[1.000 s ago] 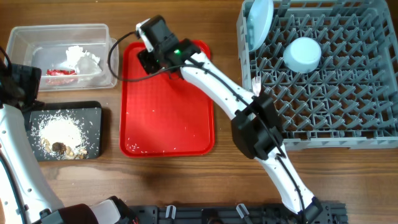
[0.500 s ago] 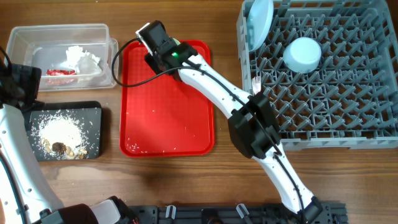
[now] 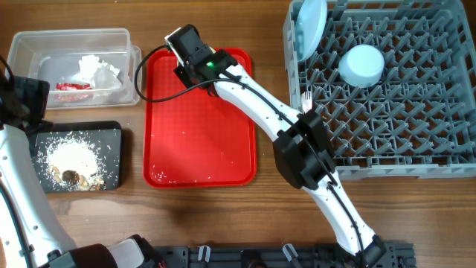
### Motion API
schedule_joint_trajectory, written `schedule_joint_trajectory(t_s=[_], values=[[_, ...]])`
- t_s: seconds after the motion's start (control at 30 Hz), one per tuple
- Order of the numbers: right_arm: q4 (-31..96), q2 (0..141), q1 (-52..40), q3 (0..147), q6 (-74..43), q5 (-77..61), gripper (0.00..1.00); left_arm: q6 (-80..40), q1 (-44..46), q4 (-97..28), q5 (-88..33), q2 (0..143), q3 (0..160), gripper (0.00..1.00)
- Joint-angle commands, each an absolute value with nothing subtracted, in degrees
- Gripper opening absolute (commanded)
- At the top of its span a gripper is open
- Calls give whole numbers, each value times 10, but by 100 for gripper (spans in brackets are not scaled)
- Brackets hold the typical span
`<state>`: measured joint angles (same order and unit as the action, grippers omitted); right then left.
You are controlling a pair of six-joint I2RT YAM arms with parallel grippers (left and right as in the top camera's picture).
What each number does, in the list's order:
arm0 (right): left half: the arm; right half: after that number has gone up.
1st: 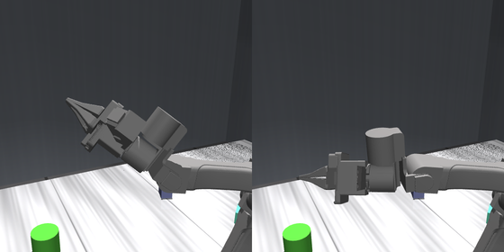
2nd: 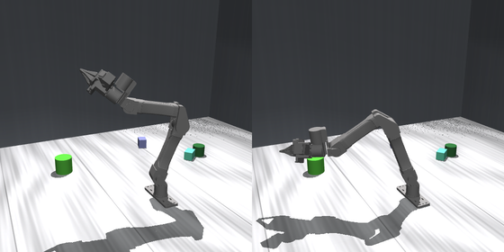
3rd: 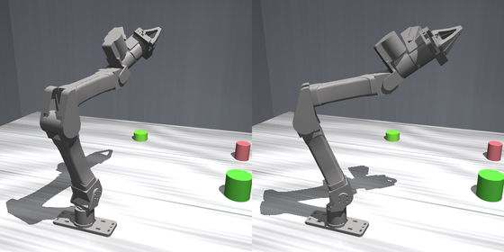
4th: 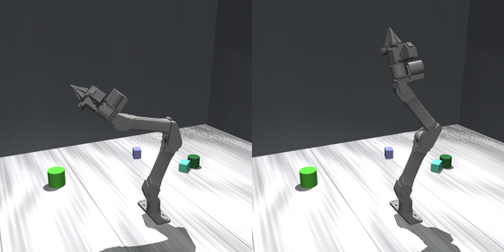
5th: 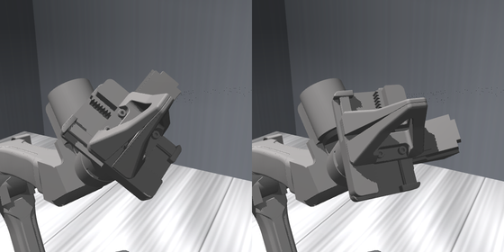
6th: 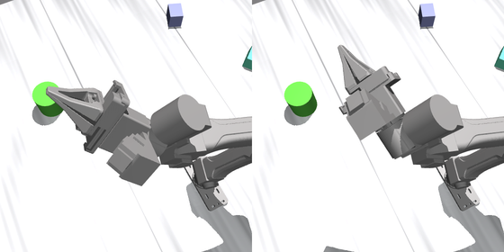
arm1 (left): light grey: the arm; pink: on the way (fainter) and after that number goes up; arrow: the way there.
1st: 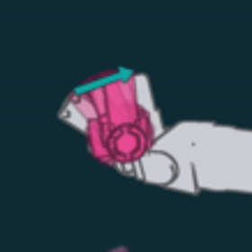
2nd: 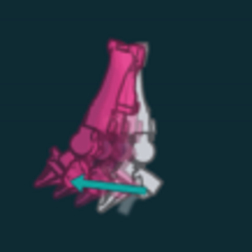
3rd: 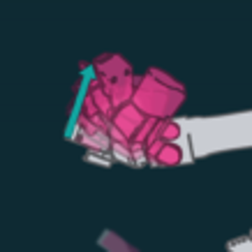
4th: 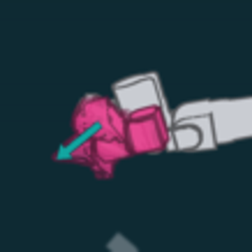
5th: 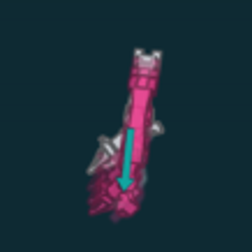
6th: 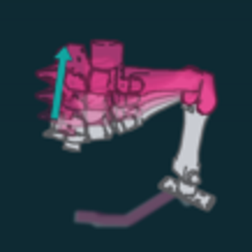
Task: Sort waste into correct bins and load items into the dishwasher rack
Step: 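Grasp the yellow cup with the right gripper and lift it, then carry the yellow cup over the rack's middle with the right gripper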
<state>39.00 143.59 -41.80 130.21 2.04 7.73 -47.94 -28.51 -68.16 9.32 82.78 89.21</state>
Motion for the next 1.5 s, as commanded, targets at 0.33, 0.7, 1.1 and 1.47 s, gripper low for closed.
schedule_joint_trajectory(t_s=[0.33, 0.7, 1.1, 1.47], values=[[462, 1238, -378, 1306, -52, 100, 4, -487, -288, -682, 96, 829, 892, 100], [780, 1096, -83, 1306, -102, -319, 4, -487, -288, -682, 96, 829, 892, 100], [921, 1095, 125, 1228, 75, -507, 4, -487, -288, -682, 96, 829, 892, 100], [866, 1095, 194, 1002, 137, -642, 4, -487, -288, -682, 96, 829, 892, 100]])
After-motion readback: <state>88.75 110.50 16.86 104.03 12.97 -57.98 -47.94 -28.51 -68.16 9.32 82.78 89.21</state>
